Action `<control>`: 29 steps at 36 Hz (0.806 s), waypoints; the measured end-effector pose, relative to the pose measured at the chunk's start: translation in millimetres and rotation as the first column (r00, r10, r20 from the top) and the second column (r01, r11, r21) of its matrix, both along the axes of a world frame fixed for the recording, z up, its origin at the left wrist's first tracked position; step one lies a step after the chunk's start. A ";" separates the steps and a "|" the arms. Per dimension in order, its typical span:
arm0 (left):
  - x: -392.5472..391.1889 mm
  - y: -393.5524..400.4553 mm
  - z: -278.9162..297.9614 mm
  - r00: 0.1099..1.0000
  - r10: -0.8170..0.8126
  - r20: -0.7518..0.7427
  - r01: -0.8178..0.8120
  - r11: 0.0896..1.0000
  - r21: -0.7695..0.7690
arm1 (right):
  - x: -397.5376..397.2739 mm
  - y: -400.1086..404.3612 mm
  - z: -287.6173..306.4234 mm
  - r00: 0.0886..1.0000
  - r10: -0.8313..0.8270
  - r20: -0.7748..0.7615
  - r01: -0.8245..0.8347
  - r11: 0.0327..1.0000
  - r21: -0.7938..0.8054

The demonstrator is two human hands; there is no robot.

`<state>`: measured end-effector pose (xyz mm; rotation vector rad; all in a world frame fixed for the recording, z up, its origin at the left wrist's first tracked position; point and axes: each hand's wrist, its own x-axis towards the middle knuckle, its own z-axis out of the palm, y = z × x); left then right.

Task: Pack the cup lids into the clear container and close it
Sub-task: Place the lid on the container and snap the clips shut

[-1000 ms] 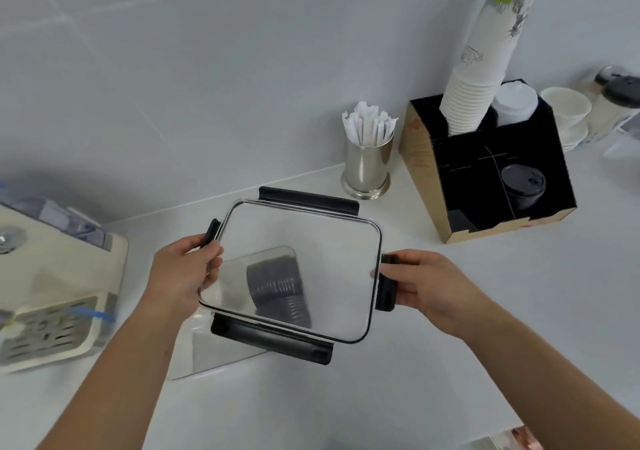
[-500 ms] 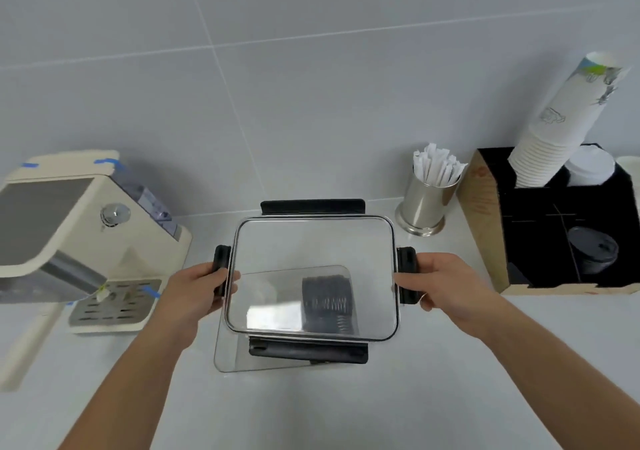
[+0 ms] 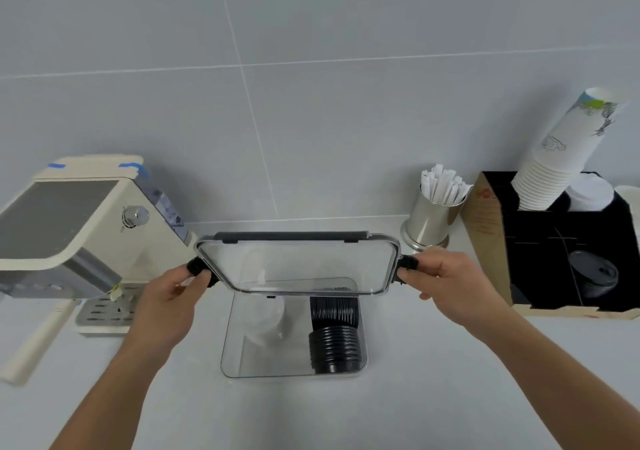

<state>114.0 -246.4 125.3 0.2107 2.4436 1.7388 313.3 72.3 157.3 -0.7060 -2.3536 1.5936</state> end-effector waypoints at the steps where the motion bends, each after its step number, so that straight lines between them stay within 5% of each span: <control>1: 0.3 -1.1 -1.5 1.000 0.003 -0.007 -0.003 1.000 0.010 | 0.3 -0.7 -0.8 1.000 -0.005 -0.005 0.005 1.000 0.021; 7: 8.1 -5.6 -9.6 0.986 -0.098 0.131 0.042 0.926 0.374 | 4.6 -7.4 -2.7 1.000 -0.026 -0.006 0.026 0.997 -0.079; 14: 11.9 -5.2 -14.2 0.951 -0.106 0.290 -0.090 0.803 0.589 | 7.4 -18.2 -6.0 0.993 -0.115 -0.039 0.094 0.932 -0.350; 23: 11.9 -10.0 -8.6 0.885 -0.157 0.439 -0.217 0.696 0.685 | 6.1 -22.3 -14.5 0.982 -0.130 -0.137 0.043 0.859 -0.510; 29: 5.9 -9.4 -15.9 0.882 -0.075 0.466 -0.239 0.780 0.578 | 1.2 -22.5 -17.6 0.978 -0.123 -0.167 0.017 0.851 -0.525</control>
